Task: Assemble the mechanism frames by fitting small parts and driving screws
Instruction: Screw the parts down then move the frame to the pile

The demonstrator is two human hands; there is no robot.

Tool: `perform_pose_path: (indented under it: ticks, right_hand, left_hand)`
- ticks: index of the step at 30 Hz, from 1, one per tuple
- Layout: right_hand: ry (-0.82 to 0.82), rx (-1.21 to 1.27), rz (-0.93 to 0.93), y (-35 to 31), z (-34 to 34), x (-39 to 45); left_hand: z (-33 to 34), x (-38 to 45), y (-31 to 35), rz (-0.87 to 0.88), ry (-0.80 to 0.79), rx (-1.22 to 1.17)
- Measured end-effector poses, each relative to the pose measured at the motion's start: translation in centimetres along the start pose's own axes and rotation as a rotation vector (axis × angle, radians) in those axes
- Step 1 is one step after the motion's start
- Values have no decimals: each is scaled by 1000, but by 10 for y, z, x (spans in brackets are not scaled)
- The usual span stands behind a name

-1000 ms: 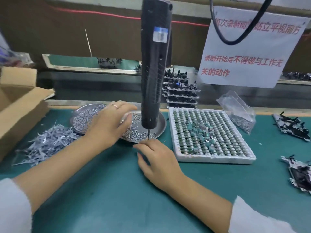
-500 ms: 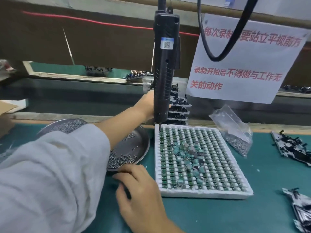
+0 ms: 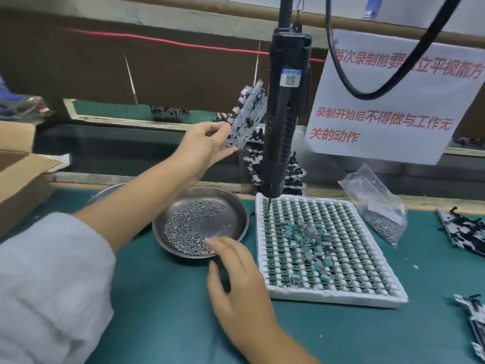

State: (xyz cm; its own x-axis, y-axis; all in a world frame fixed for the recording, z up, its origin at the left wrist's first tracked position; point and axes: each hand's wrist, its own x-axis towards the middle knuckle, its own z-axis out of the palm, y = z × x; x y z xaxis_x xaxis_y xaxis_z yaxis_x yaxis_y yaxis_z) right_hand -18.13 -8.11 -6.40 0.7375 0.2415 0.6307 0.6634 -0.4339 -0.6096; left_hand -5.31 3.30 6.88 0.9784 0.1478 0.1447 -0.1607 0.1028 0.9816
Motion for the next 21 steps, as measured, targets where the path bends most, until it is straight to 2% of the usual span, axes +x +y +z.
perform_pose_path:
  ticks: [1, 3, 7, 12, 15, 18, 21]
  right_hand:
    - [-15, 25, 21, -1, -1, 0]
    - [-18, 62, 52, -3, -2, 0]
    - [33, 157, 137, -8, -3, -1]
    - [110, 298, 227, -12, -4, -5]
    - [141, 346, 230, -13, -7, -6]
    - [68, 215, 7, -16, -14, -9]
    - [-198, -14, -318, -18, -16, -12]
  left_hand:
    - [-13, -9, 5, 12, 5, -47]
    - [-40, -31, 13, 100, 77, 10]
    - [-92, -100, 15, 464, 175, 599]
    - [-140, -189, -18, 646, 38, 1048]
    - [-150, -220, -48, 709, -138, 1135]
    - [-149, -230, -67, 690, -234, 1236]
    - [-146, -222, -71, 723, -292, 1325]
